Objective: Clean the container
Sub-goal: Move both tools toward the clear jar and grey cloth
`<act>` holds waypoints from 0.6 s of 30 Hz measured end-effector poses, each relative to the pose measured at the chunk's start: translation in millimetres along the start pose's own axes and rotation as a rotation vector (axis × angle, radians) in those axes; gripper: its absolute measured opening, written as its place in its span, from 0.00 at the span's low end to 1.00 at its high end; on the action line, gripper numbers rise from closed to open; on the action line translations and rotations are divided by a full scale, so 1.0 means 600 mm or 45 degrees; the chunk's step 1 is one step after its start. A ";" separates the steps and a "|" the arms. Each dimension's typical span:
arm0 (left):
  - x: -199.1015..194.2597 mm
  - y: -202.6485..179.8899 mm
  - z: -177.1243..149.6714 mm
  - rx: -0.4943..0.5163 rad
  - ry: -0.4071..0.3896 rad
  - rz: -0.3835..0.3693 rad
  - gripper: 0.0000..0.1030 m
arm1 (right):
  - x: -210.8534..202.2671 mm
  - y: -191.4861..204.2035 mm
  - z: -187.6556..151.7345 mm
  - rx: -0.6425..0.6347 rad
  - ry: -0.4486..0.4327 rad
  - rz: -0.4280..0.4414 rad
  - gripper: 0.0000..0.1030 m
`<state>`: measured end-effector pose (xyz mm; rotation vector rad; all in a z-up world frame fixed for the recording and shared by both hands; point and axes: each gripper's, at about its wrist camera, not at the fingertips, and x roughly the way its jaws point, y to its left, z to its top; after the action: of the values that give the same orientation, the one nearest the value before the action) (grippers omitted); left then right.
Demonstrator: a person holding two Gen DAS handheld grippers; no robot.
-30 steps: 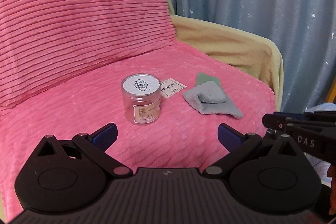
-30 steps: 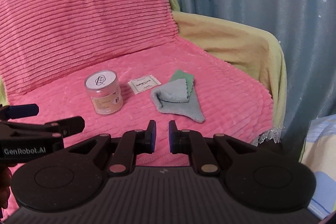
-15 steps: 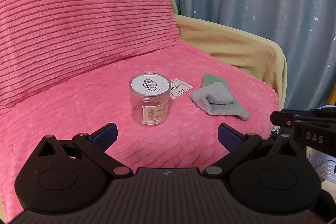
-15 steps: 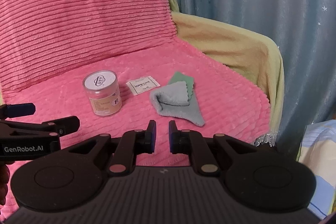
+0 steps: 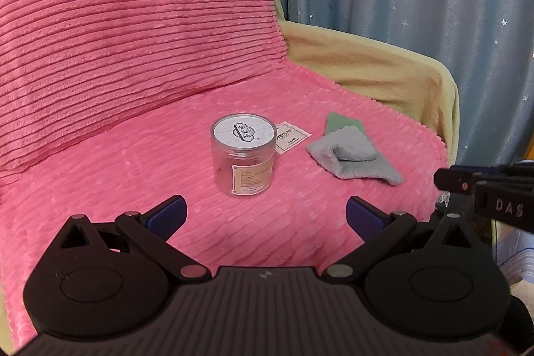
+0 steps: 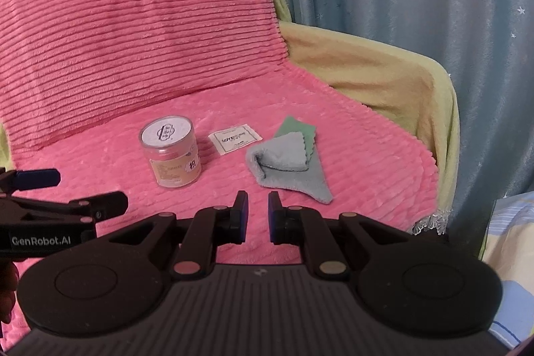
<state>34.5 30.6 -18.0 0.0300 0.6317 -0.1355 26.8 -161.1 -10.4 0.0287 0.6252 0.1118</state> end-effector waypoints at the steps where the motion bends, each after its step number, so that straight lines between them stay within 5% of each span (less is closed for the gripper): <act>1: 0.000 -0.001 0.001 0.002 0.002 0.002 0.99 | -0.001 -0.001 0.000 0.004 -0.002 0.001 0.07; 18: 0.015 0.000 -0.013 0.016 0.014 -0.022 0.99 | 0.022 -0.009 -0.016 0.031 0.033 0.000 0.07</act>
<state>36.9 30.2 -29.7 0.0375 0.6420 -0.1557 32.2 -165.2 -26.4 0.0507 0.6523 0.1046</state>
